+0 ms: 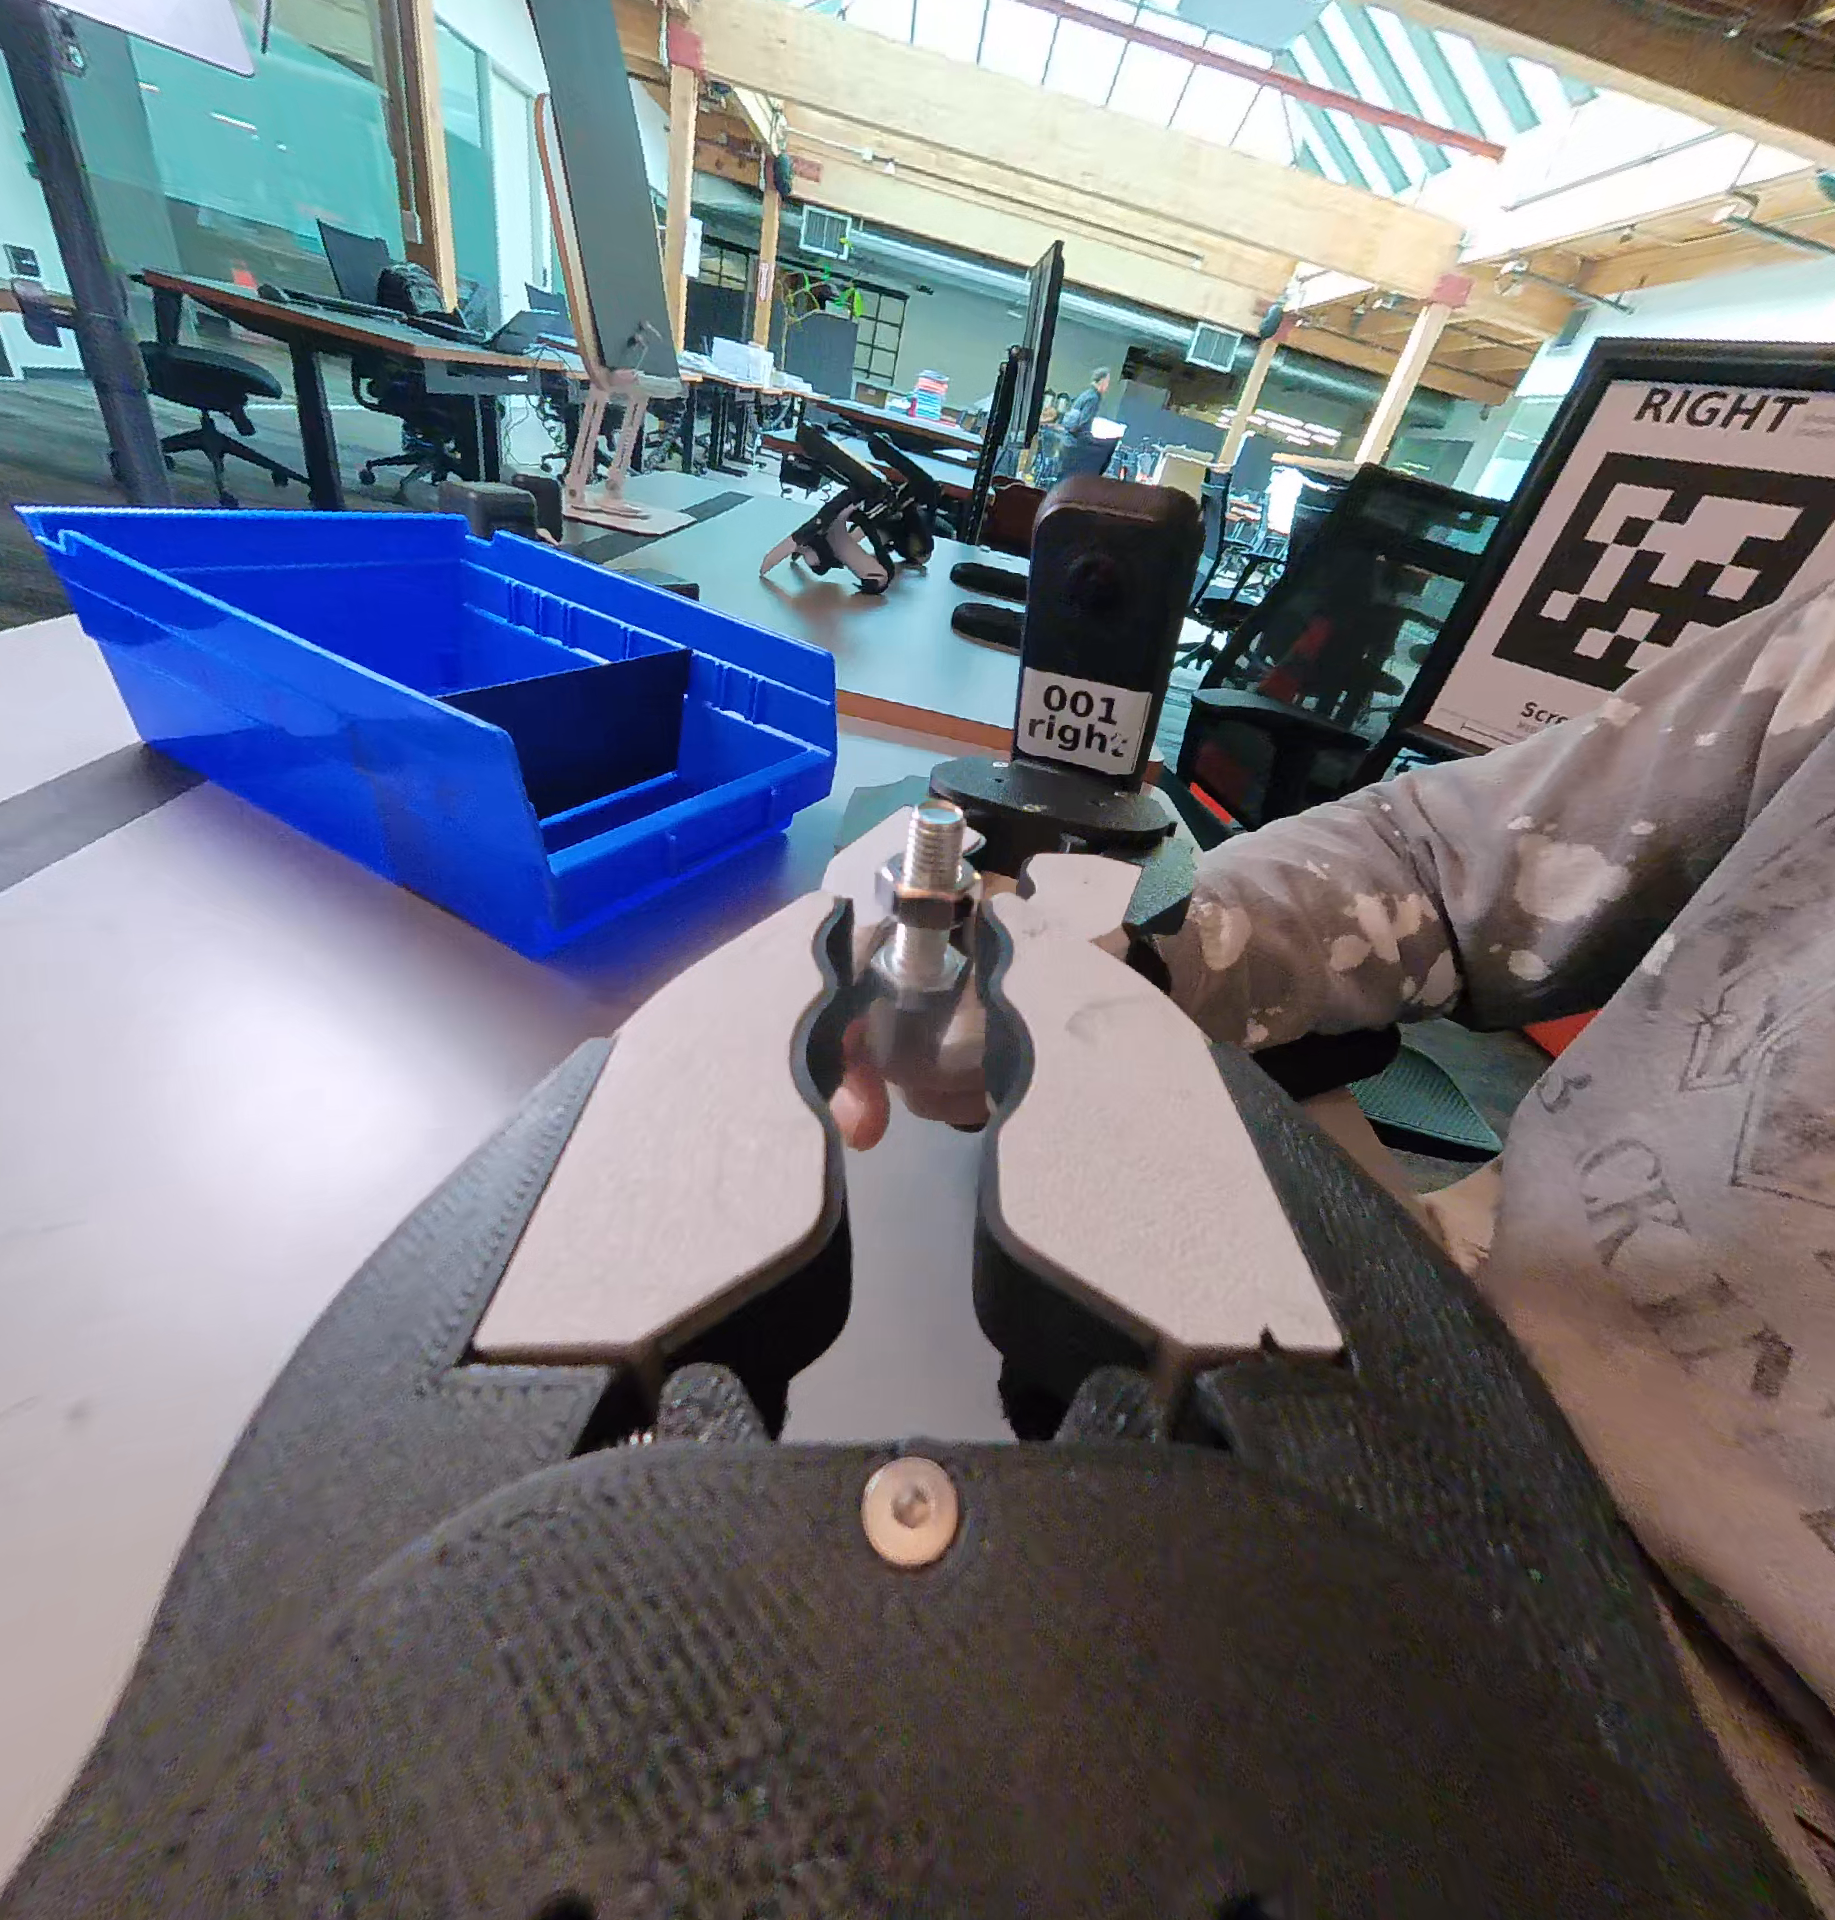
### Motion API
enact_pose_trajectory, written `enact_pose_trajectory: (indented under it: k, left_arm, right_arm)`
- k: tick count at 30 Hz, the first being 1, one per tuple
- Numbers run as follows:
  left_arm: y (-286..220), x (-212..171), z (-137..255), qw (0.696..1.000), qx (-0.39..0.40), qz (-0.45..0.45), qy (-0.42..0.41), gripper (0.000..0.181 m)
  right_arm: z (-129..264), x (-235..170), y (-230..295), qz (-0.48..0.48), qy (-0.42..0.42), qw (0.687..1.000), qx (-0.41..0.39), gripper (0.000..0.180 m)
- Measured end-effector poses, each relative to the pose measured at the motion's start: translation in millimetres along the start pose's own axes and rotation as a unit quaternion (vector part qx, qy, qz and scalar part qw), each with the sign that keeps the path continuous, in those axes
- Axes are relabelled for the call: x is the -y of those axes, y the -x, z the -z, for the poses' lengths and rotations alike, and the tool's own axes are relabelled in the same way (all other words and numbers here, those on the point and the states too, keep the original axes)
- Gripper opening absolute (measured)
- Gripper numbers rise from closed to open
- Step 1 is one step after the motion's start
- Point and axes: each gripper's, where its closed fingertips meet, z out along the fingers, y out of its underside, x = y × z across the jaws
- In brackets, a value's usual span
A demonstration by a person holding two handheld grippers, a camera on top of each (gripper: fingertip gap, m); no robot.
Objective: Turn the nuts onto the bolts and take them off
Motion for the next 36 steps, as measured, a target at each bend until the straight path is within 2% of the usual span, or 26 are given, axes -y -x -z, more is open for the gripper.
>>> enact_pose_trajectory:
  k: [4, 6, 7, 16, 21, 23, 24, 30, 36]
  left_arm:
    - [8, 1, 3, 1.000, 0.023, -0.003, 0.005, 0.024]
    - [23, 1, 8, 0.997, 0.073, -0.010, 0.009, 0.004]
    - [29, -1, 11, 0.996, 0.086, -0.017, 0.010, 0.007]
    - [0, 6, 6, 1.000, -0.010, 0.010, -0.010, 0.025]
    - [6, 0, 7, 1.000, 0.002, 0.010, 0.009, 0.025]
    - [20, -4, 11, 0.999, 0.042, 0.006, 0.019, 0.015]
    - [25, -7, 13, 0.998, 0.052, 0.000, 0.025, 0.016]
    - [4, 1, 10, 1.000, -0.011, 0.017, 0.001, 0.028]
    - [16, -7, 11, 0.999, 0.022, 0.013, 0.027, 0.031]
  right_arm:
    - [3, 3, -4, -0.013, -0.012, 1.000, 0.001, 0.018]
    - [7, 11, -3, -0.022, -0.035, 0.999, 0.014, 0.018]
    - [7, 15, -1, -0.024, -0.041, 0.999, 0.018, 0.018]
    - [2, 2, -1, -0.002, -0.005, 1.000, 0.000, 0.018]
    - [2, 3, 0, 0.004, -0.008, 1.000, 0.000, 0.018]
    - [5, 10, 1, 0.000, -0.025, 1.000, 0.009, 0.018]
    - [5, 12, 1, 0.001, -0.027, 1.000, 0.007, 0.018]
    - [0, -4, -3, 0.012, 0.017, 1.000, -0.011, 0.018]
    - [1, -4, -4, 0.013, 0.016, 1.000, -0.013, 0.018]
